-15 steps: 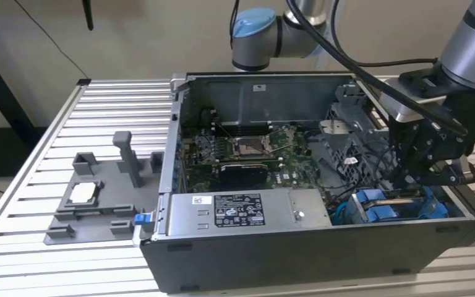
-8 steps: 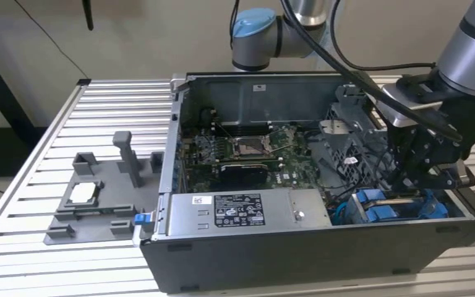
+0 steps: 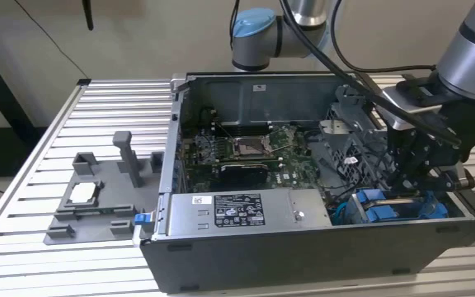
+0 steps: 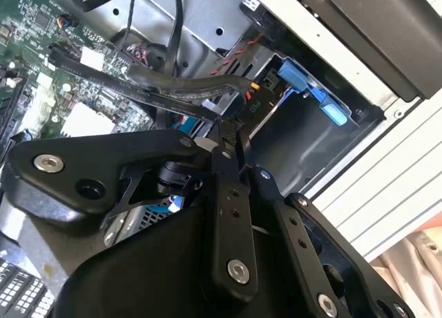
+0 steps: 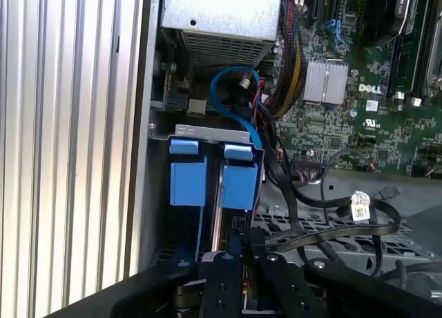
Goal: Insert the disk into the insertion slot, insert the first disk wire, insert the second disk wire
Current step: 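Insert the second disk wire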
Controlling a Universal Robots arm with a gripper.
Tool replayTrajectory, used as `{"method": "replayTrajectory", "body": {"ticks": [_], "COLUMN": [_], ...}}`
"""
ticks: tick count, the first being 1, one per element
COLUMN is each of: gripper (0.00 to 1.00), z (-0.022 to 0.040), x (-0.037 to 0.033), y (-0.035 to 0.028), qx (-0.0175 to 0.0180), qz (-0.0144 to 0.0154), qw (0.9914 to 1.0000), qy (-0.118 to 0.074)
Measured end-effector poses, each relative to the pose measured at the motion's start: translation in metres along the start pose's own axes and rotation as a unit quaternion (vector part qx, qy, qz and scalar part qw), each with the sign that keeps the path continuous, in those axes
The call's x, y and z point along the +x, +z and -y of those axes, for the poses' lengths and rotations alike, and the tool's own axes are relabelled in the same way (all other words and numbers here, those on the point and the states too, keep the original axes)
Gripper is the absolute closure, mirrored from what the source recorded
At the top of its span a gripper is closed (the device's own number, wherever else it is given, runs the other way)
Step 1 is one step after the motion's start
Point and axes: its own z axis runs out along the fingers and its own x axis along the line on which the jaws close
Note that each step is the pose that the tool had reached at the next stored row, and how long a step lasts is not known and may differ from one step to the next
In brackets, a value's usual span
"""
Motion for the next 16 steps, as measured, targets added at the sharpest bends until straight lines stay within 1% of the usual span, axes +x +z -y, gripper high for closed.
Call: {"method": "replayTrajectory", "body": {"ticks": [6,8,9,11,13,16], "gripper": [0.84,0.82,0.76,0.76,0.76,0.76], "z": [-0.0002,-0.0003,-0.0003,-0.0001,0.0001,0.0004], "x": [0.0021,0.0029,0.0031,0.0032,0.0031,0.0026], "y": [0.0044,0.0051,0.0051,0.0047,0.0021,-0.0059], "qx": [0.0003,0.0003,-0.0001,-0.0012,-0.0020,-0.0021], "qz": [-0.0005,-0.0004,-0.0004,-0.0004,0.0000,-0.0003], "qw": [0.99998,0.99996,0.99995,0.99993,0.99992,0.99991], "qy": [0.007,0.009,0.010,0.012,0.013,0.013]}}
